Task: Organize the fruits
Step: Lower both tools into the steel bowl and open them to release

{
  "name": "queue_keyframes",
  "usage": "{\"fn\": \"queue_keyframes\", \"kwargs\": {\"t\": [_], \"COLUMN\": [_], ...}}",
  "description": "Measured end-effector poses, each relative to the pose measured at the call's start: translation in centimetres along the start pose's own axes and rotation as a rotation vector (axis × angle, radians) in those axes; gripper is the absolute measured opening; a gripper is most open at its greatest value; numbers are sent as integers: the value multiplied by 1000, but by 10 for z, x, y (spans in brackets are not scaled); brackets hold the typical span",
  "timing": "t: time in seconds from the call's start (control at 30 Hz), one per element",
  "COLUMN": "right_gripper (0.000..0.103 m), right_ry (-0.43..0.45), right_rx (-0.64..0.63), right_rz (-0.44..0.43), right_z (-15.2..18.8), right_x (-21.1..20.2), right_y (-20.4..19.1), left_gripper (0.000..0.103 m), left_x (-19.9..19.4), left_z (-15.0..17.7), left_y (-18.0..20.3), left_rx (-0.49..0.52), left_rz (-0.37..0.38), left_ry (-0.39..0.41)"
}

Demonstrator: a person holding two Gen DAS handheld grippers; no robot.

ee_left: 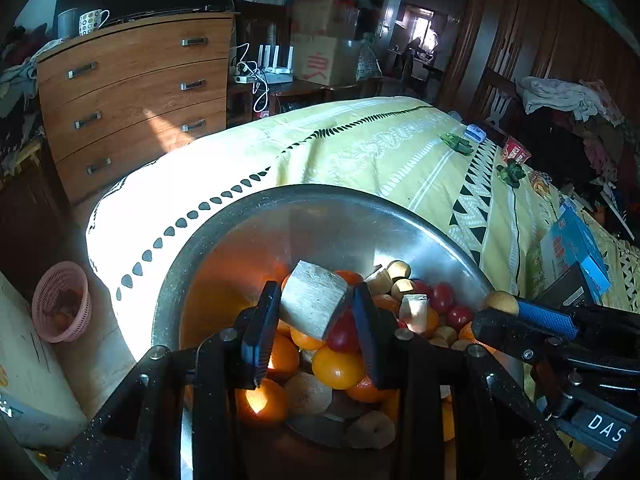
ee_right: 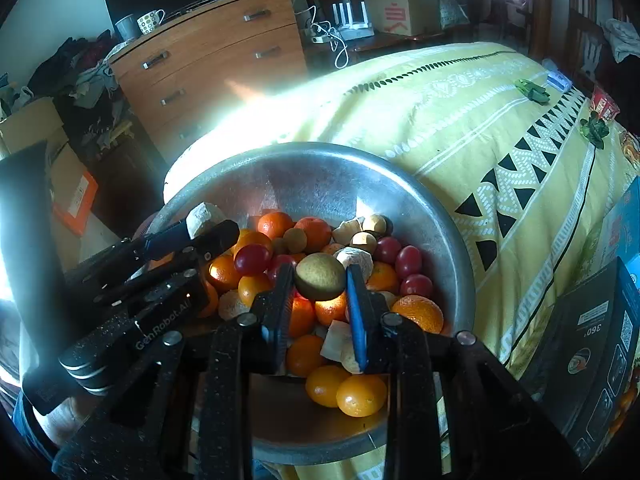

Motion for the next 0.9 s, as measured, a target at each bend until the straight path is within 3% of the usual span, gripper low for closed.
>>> {"fn": "queue_keyframes", "kwargs": {"t": [0.4, 0.47, 0.53, 0.63, 0.7, 0.73, 0.77, 0.9], "right_gripper": [27, 27, 27, 27, 34, 46, 51, 66], "right_ry": [-20, -23, -25, -26, -24, -20, -16, -9], "right_rx": [-5, -5, 0, 7, 11, 15, 22, 48], "right_rz": [-3, -3, -5, 0, -2, -3, 0, -3], "right_z": [1, 1, 1, 0, 0, 0, 0, -2], "right_x": [9, 11, 12, 13, 13, 12, 11, 9], "right_y": [-4, -4, -4, -2, 0, 0, 2, 7], "left_gripper": [38, 45, 62, 76, 79, 80, 80, 83], "left_x": [6, 4, 2, 1, 0, 0, 0, 1], "left_z": [2, 1, -1, -2, -2, -2, -2, -2], "left_y": [-6, -6, -7, -7, -7, -8, -10, -11], "left_rx": [-21, -24, -28, -31, -33, -37, -44, -59], "left_rz": [-1, -2, -5, -12, -15, -19, -15, -21], "left_ry": [-16, -10, 2, 9, 13, 14, 12, 11]}}
Point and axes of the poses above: each gripper's, at about its wrist camera, not at the fingertips, and x roughly the way its jaws point, y to its right, z to its underside, the point moved 3 cm from there along x, roughly the way its jaws point, and after that the axes turned 7 degrees about z, right-handed, at the moved point
